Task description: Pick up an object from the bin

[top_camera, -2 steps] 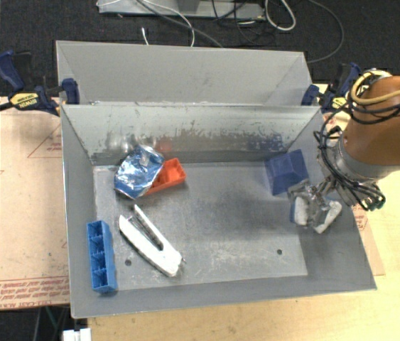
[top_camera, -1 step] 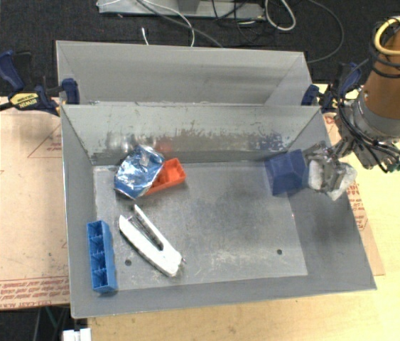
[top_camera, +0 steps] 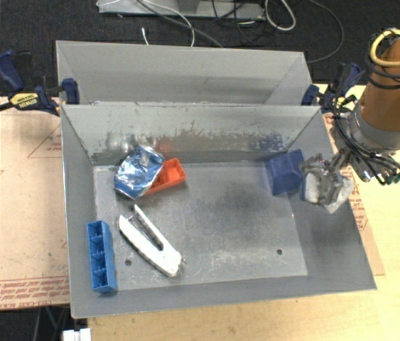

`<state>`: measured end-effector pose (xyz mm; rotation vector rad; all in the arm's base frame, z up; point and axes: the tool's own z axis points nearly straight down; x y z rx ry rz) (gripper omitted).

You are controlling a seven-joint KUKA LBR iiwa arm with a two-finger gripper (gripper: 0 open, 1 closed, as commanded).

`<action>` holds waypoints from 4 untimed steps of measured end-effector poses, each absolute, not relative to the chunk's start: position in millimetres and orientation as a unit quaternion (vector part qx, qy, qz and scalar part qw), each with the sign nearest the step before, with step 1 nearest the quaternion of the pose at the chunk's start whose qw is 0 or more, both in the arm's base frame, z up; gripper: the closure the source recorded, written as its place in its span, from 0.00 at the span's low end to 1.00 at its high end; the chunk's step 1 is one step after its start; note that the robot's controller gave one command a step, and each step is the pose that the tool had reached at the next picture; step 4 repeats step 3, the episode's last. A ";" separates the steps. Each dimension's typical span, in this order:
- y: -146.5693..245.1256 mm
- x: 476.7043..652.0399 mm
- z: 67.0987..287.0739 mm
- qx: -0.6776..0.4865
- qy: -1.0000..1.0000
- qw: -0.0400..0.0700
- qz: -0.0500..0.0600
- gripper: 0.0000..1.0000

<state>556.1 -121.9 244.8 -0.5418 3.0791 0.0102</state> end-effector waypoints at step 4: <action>-131.7 582.4 209.5 -0.192 0.981 0.019 0.000 1.00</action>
Offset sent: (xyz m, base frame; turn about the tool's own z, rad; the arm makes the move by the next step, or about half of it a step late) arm -0.0446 0.0185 -0.0380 -0.0481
